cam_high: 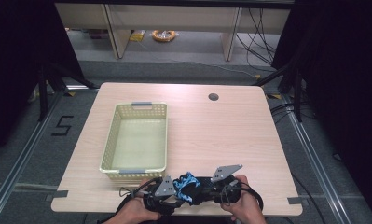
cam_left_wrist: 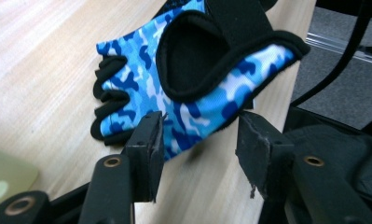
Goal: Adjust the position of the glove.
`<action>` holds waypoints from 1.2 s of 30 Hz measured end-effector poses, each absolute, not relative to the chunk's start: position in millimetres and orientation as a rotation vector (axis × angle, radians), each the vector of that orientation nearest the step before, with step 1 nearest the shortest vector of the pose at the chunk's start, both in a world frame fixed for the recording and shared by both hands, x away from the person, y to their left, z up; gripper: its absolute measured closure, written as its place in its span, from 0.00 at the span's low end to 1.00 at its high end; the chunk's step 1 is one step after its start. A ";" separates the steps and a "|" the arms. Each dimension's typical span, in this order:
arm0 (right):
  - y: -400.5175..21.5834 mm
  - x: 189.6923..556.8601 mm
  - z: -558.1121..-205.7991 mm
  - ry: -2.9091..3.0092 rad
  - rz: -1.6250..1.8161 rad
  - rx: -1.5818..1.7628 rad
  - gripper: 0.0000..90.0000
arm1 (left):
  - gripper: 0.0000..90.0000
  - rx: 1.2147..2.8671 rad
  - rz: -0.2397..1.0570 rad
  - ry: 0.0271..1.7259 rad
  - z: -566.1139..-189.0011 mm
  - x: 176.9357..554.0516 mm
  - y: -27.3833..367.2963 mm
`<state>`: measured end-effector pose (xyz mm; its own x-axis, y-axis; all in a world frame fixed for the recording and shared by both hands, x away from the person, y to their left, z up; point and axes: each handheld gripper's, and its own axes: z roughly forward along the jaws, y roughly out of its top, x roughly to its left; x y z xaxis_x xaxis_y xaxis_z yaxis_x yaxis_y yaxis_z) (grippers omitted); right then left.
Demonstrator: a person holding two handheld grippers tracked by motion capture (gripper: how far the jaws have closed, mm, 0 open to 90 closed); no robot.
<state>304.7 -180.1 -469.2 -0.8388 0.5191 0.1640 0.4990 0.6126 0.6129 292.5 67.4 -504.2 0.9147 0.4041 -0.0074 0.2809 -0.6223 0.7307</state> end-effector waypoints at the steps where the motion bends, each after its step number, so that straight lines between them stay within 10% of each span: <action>1: -179.4 305.6 -470.4 2.793 1.073 0.860 0.96 | 0.64 2.275 0.201 0.480 -504.4 291.4 65.4; 8: -181.0 306.2 -467.1 2.786 1.054 0.902 0.96 | 0.93 2.273 0.206 0.485 -499.4 289.5 62.8; 36: -215.2 339.8 -445.8 2.750 0.986 0.744 0.97 | 0.94 2.235 0.203 0.412 -473.9 284.2 0.7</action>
